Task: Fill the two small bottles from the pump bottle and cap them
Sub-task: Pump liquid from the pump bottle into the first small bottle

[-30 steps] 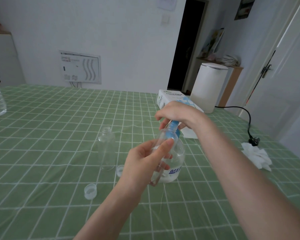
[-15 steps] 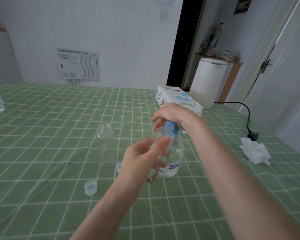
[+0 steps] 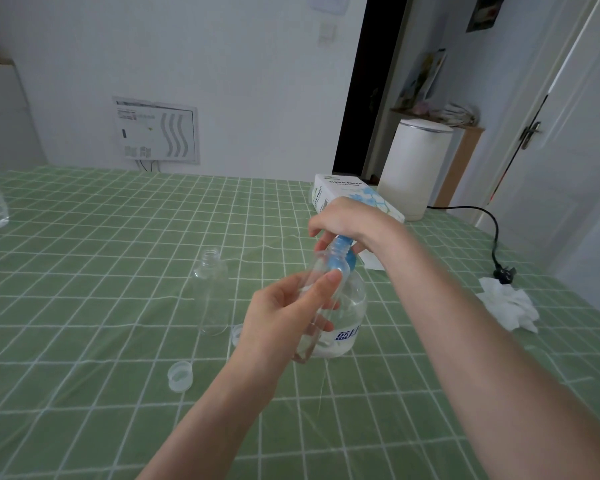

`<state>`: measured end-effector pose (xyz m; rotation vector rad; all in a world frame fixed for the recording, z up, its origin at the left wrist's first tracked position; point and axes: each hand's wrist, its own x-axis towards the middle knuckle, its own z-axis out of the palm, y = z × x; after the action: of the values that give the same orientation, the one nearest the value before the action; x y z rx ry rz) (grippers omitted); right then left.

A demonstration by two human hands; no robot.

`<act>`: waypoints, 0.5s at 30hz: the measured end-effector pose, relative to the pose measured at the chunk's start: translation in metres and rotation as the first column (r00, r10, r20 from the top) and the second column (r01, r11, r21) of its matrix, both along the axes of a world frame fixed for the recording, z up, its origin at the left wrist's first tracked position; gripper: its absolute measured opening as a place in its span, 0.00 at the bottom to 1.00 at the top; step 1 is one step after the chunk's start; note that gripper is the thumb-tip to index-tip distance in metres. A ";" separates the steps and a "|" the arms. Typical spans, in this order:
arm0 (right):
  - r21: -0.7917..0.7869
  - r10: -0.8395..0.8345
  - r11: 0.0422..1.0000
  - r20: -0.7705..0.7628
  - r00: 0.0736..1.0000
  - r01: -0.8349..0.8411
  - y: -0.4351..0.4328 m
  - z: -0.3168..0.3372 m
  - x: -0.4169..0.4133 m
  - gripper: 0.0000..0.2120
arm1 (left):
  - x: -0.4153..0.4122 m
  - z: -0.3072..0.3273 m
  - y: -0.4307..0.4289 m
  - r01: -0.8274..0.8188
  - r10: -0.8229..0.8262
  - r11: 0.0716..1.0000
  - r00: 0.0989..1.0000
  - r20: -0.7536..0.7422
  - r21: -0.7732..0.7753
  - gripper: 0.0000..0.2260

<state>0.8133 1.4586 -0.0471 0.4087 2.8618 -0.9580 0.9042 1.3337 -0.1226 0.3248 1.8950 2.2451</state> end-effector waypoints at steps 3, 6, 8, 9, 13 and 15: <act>-0.023 -0.006 1.000 -0.001 1.000 0.006 0.000 -0.002 -0.002 0.06 | 0.000 0.000 0.000 -0.006 0.006 1.000 1.000 0.002 0.006 0.18; -0.035 -0.005 0.999 0.012 1.000 0.005 0.001 -0.005 -0.003 0.04 | 0.000 -0.002 -0.001 -0.005 0.005 1.000 1.000 0.012 0.001 0.19; -0.035 -0.011 0.999 0.025 1.000 0.012 0.001 -0.010 -0.005 0.11 | 0.000 -0.003 -0.001 -0.003 0.003 1.000 1.000 0.015 -0.004 0.20; -0.045 -0.015 0.999 0.035 0.999 0.017 0.001 -0.013 -0.005 0.13 | 0.000 -0.003 -0.001 -0.001 0.001 1.000 1.000 0.016 -0.010 0.20; -0.042 -0.006 0.999 0.029 1.000 0.007 0.001 -0.015 -0.007 0.14 | 0.000 -0.004 -0.002 -0.004 0.004 1.000 1.000 0.021 -0.007 0.22; -0.028 0.007 1.000 0.012 1.000 -0.007 0.003 -0.013 -0.007 0.13 | 0.000 -0.004 -0.002 0.003 -0.003 1.000 1.000 0.018 -0.012 0.23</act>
<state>0.8064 1.4612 -0.0598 0.4003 2.8337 -0.9902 0.9046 1.3322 -0.1261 0.3038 1.8974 2.2257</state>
